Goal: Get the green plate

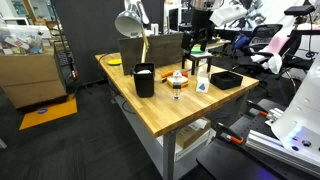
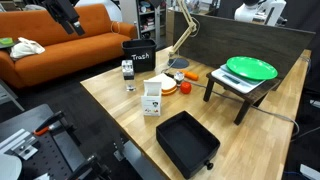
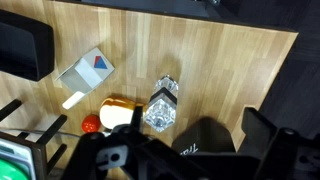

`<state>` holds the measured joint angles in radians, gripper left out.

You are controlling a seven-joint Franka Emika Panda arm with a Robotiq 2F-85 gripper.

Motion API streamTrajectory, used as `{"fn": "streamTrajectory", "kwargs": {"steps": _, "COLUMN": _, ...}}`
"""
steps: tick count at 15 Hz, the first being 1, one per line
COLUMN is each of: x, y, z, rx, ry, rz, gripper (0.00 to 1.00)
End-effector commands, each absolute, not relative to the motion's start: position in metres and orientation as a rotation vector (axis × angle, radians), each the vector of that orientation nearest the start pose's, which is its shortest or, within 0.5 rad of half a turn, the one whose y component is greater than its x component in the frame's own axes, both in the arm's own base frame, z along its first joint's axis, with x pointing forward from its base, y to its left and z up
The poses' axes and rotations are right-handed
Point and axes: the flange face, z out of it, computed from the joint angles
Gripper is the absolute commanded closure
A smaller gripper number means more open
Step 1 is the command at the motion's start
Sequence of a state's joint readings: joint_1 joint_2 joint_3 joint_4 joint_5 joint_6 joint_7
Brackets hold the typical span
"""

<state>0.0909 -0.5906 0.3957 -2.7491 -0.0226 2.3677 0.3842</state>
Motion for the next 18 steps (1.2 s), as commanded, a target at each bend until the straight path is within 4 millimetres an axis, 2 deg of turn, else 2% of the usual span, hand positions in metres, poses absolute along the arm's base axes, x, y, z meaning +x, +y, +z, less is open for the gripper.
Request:
{"fn": "streamTrajectory", "kwargs": {"steps": 1, "x": 0.330, "y": 0.164, "z": 0.397, "rx": -3.261, "ry": -0.122, "rz": -0.406, "gripper": 0.00}}
{"fn": "streamTrajectory", "kwargs": {"steps": 6, "x": 0.330, "y": 0.164, "z": 0.397, "rx": -3.261, "ry": -0.122, "rz": -0.406, "gripper": 0.00}}
{"fn": "streamTrajectory", "kwargs": {"steps": 9, "x": 0.337, "y": 0.150, "z": 0.394, "rx": -3.252, "ry": -0.053, "rz": -0.404, "gripper": 0.00}}
{"fn": "streamTrajectory", "kwargs": {"steps": 11, "x": 0.344, "y": 0.129, "z": 0.394, "rx": -3.240, "ry": 0.062, "rz": -0.405, "gripper": 0.00}}
{"fn": "streamTrajectory", "kwargs": {"steps": 15, "x": 0.358, "y": 0.072, "z": 0.402, "rx": -3.184, "ry": 0.317, "rz": -0.443, "gripper": 0.00}}
{"fn": "streamTrajectory", "kwargs": {"steps": 18, "x": 0.358, "y": 0.032, "z": 0.407, "rx": -3.161, "ry": 0.496, "rz": -0.469, "gripper": 0.00}}
